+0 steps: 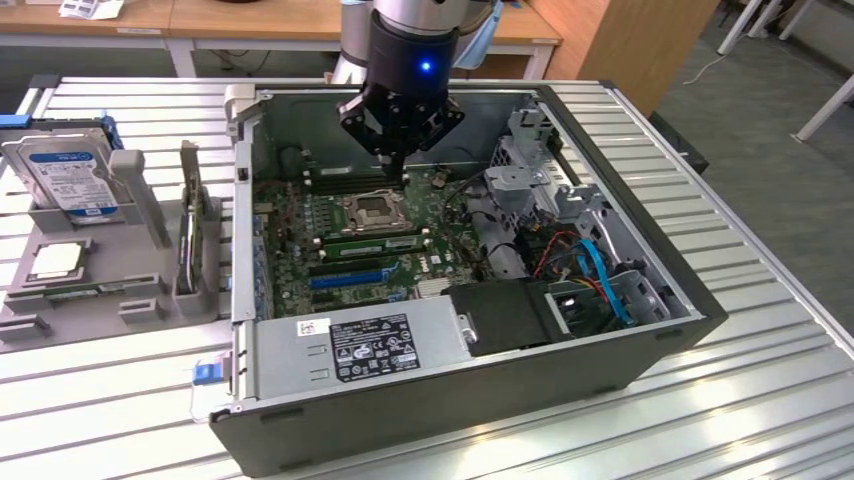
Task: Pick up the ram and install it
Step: 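Press down the ram until it locks into place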
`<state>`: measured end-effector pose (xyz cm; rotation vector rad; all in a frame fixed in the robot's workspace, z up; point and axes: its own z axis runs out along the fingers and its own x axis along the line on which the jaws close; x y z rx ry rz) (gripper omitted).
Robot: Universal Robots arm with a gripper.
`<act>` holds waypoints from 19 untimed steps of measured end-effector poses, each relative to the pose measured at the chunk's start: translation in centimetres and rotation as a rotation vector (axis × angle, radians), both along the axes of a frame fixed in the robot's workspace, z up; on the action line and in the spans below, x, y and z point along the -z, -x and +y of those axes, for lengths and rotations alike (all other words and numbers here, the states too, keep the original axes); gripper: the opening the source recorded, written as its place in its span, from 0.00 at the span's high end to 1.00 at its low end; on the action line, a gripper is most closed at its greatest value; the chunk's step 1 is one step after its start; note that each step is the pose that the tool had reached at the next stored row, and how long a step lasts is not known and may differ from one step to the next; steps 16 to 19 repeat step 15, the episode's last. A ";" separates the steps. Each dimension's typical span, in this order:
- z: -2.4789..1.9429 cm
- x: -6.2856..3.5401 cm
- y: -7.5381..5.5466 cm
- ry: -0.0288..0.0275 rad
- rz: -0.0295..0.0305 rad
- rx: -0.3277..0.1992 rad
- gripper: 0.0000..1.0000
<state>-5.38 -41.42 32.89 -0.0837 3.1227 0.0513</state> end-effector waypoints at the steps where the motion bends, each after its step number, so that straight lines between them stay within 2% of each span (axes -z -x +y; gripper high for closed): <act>1: 0.00 0.00 0.0 0.0001 0.0592 0.000 0.90; 2: 0.00 -0.01 0.0 0.0001 0.0613 0.000 0.90; 19: 0.00 0.00 0.0 -0.0018 0.0603 0.000 0.90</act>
